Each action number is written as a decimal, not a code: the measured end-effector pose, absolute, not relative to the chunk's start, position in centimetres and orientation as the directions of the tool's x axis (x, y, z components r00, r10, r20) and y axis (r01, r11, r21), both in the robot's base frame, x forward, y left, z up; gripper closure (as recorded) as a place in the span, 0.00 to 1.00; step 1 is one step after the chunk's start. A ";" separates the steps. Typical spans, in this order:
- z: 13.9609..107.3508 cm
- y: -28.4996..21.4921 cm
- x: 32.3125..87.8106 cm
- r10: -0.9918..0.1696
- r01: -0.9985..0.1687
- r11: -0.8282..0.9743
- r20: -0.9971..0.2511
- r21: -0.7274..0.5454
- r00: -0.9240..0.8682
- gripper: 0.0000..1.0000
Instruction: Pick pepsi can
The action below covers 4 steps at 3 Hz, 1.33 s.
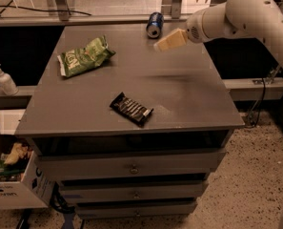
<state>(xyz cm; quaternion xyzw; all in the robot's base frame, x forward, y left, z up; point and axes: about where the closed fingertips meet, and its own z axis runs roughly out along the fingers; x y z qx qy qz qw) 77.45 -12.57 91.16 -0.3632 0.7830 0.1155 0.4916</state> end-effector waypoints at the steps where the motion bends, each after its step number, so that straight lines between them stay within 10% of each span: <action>1: 91.1 -10.3 80.2 -0.388 -0.655 0.741 -0.892 -0.152 -0.232 0.00; 4: 89.8 -9.0 83.2 -0.351 -0.605 0.781 -0.911 -0.157 -0.218 0.00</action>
Offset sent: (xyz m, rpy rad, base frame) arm 0.0801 0.0718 -0.0026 0.0801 -0.1298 -0.0900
